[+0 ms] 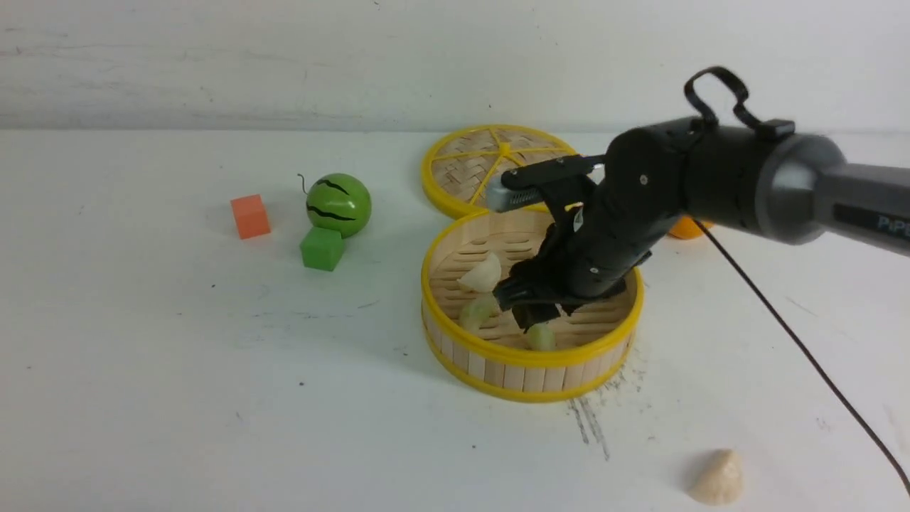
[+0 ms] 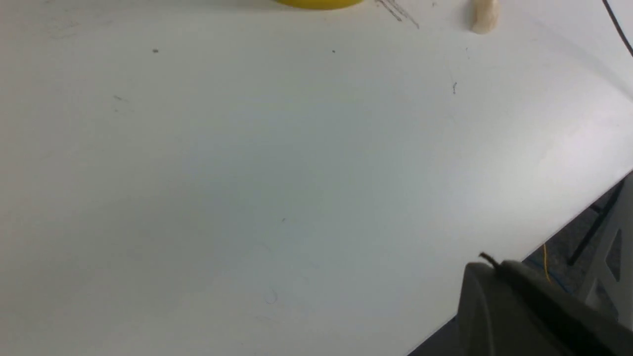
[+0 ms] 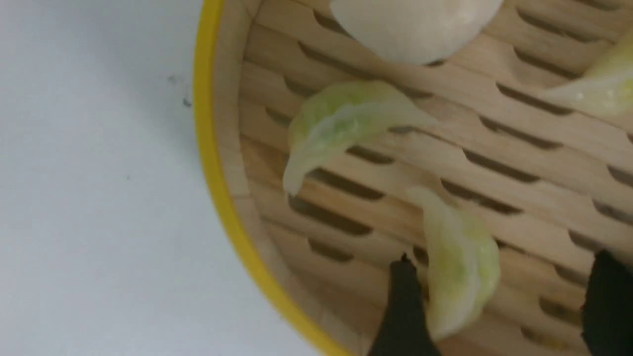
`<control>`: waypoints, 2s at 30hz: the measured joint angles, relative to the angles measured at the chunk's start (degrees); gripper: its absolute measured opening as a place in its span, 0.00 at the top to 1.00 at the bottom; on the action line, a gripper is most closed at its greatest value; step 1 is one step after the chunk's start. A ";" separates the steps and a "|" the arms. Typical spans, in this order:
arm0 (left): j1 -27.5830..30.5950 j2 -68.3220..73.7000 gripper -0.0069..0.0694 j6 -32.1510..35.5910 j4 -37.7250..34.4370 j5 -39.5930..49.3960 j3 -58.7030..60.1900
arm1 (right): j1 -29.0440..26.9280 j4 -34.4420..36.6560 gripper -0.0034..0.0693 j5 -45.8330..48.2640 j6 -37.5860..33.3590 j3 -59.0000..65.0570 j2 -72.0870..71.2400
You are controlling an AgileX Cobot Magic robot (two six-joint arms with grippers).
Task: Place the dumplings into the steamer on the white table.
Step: 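Reach for and grasp a dumpling lying on the table beside the steamer, then place the dumpling in the bamboo steamer basket with the right gripper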
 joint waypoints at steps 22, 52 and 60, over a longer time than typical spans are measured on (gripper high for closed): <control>0.00 -0.47 0.92 5.06 3.32 -7.13 0.00 | 0.00 -16.89 0.36 0.25 29.17 40.32 -29.60; 0.00 -0.47 0.91 5.06 0.93 -2.68 0.00 | 0.00 -19.41 0.61 -12.13 43.13 42.02 -16.41; 0.00 -0.47 0.90 5.06 0.93 -2.93 0.00 | 0.68 -15.81 0.61 -3.80 28.54 27.30 -17.02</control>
